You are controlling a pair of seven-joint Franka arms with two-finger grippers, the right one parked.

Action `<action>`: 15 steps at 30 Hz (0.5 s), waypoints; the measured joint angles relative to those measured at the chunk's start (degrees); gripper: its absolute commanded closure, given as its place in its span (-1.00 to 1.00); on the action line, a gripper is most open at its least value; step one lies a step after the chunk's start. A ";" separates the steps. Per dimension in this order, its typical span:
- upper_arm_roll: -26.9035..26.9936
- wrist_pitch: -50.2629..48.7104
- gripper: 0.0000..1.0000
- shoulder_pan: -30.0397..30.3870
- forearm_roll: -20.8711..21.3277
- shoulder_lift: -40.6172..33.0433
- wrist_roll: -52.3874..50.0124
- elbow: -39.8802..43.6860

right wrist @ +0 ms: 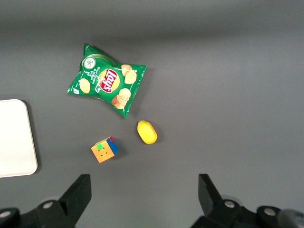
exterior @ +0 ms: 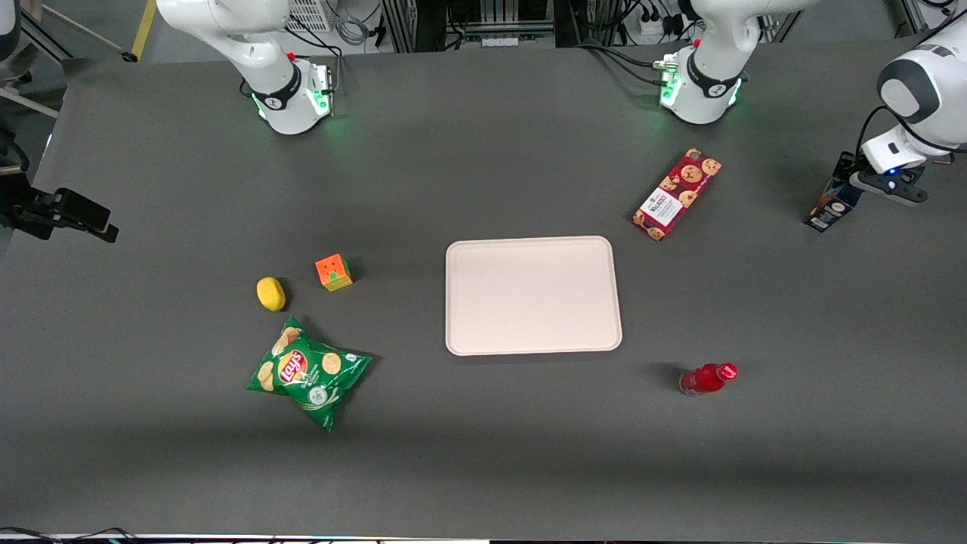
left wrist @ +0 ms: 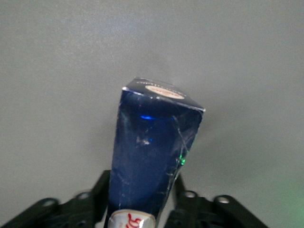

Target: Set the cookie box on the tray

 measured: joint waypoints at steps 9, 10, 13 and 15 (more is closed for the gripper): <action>-0.95 -5.88 1.00 -2.56 -0.16 -0.37 -0.26 6.64; -1.11 -7.22 1.00 -2.96 -0.19 -0.52 -0.39 7.98; -1.54 -11.26 1.00 -4.31 -0.23 -1.23 -0.71 12.81; -1.74 -14.00 1.00 -5.18 -0.30 -1.89 -0.75 16.11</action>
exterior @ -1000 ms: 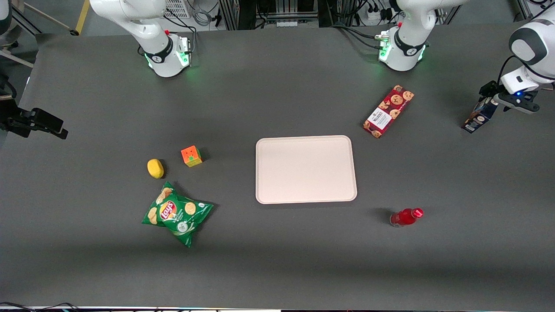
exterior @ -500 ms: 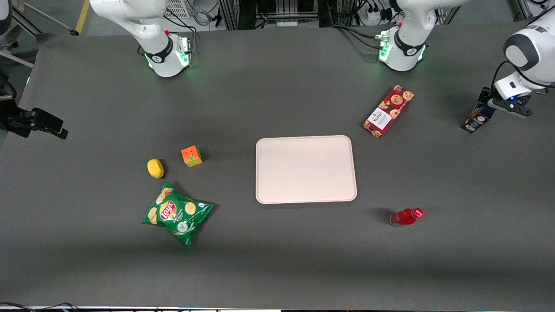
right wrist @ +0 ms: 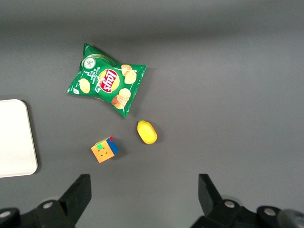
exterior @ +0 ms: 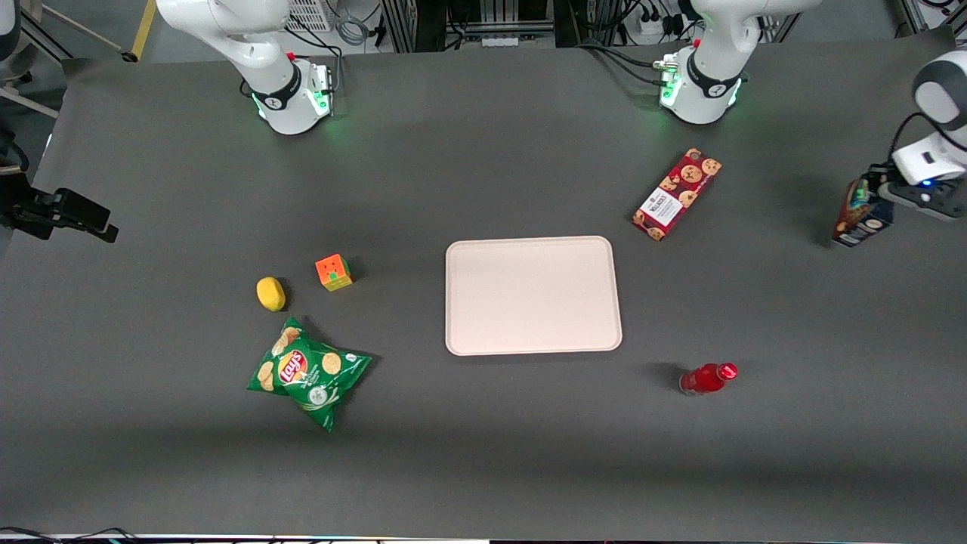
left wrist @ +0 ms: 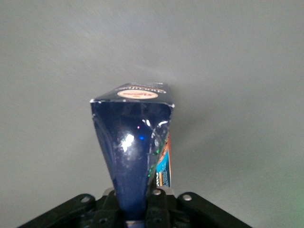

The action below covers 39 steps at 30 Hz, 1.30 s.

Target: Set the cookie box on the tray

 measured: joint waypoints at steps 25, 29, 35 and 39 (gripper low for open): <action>-8.91 -37.25 1.00 -3.75 -2.42 -4.69 -7.27 28.77; -15.23 -44.65 1.00 -3.83 -3.85 -4.70 -16.93 32.66; -26.96 -52.16 1.00 -4.17 -6.74 -4.70 -34.16 37.75; -33.47 -53.58 1.00 -4.34 -9.06 -4.69 -45.07 38.85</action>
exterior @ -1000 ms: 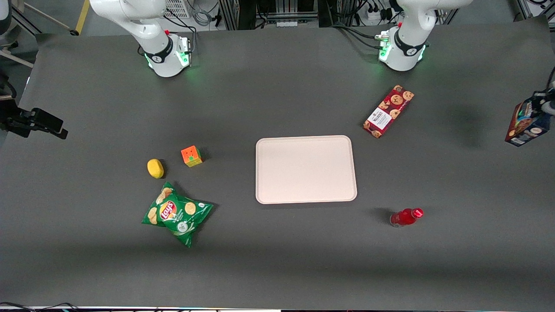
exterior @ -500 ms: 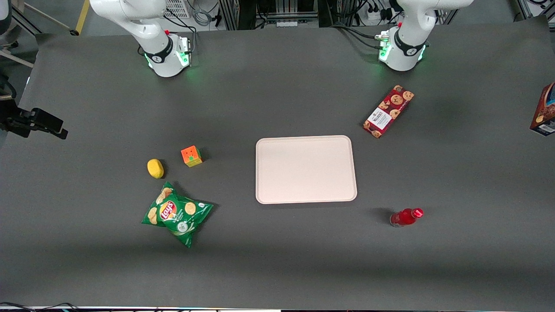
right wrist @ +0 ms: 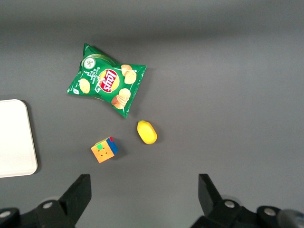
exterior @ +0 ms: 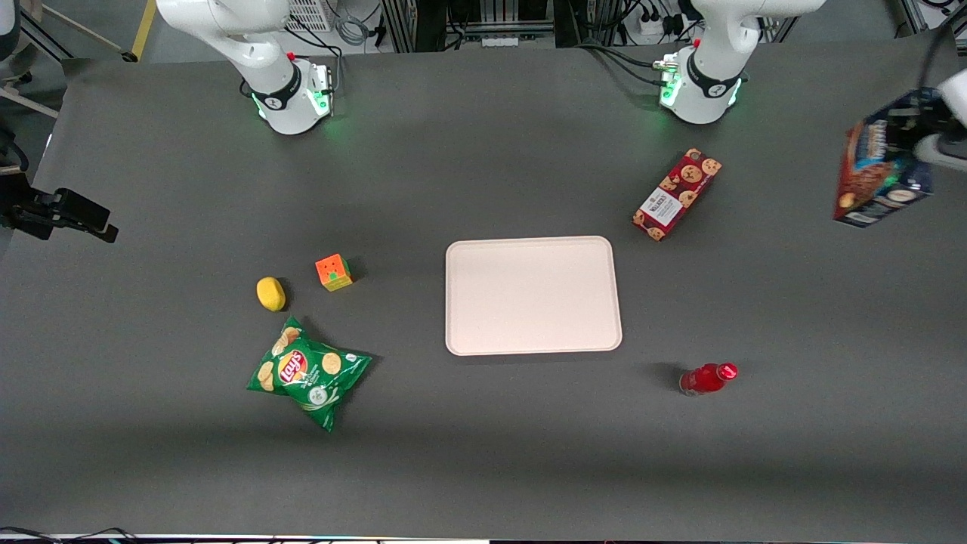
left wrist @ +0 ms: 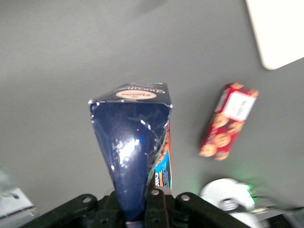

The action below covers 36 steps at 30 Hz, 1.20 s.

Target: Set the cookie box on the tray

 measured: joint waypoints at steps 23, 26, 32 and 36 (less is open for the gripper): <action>-23.70 21.62 1.00 -0.16 -6.09 9.45 -39.50 -6.64; -23.98 25.30 1.00 -0.16 -5.94 11.54 -39.80 -8.32; -24.17 31.80 1.00 -0.14 -3.73 16.64 -41.69 -9.03; -25.24 35.51 1.00 -0.17 -0.30 20.48 -43.96 -9.12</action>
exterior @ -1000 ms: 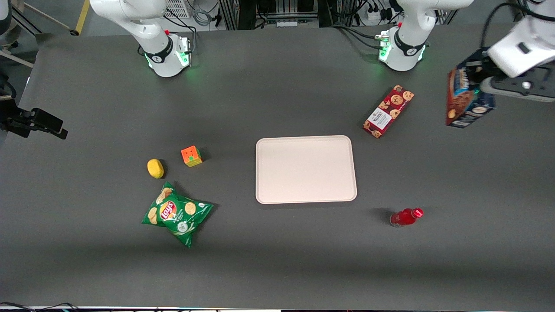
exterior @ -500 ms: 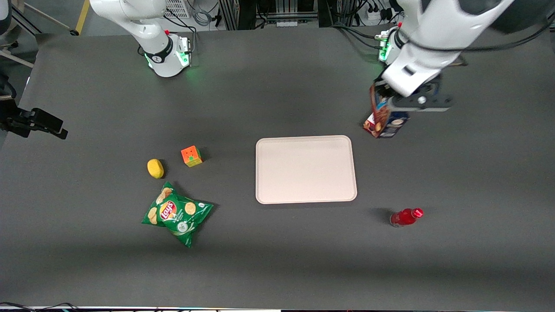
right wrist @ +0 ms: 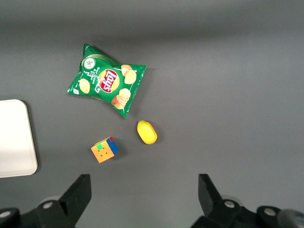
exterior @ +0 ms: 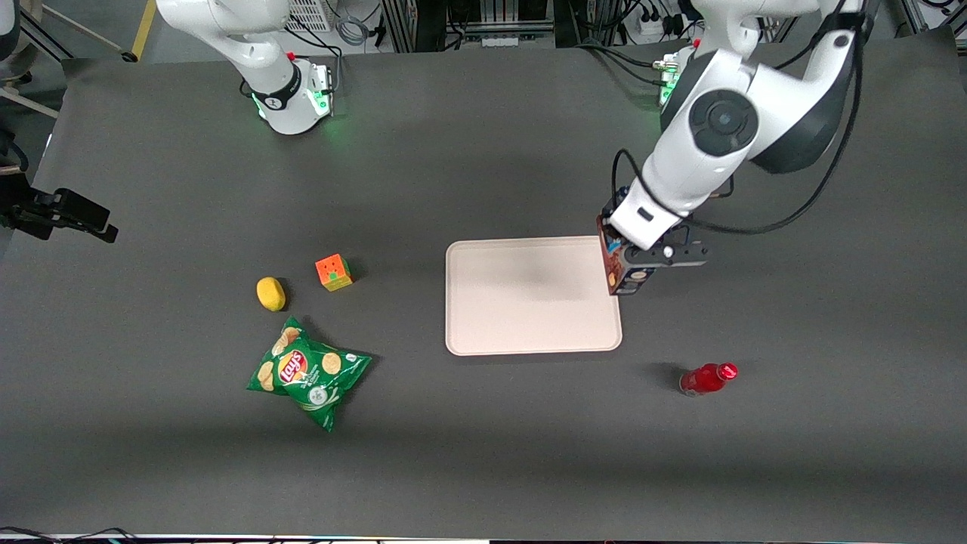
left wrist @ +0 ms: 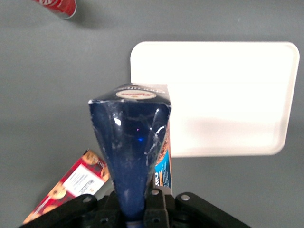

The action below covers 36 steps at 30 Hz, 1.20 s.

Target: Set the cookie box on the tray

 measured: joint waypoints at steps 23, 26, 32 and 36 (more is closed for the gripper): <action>-0.64 12.13 1.00 -0.42 8.26 14.59 -4.10 -0.08; -0.60 13.67 1.00 -0.42 8.99 16.12 -4.62 -0.06; -0.43 15.10 -1.00 -0.39 11.07 18.10 -5.31 0.01; -0.32 15.20 -1.00 -0.38 11.25 18.48 -5.47 0.26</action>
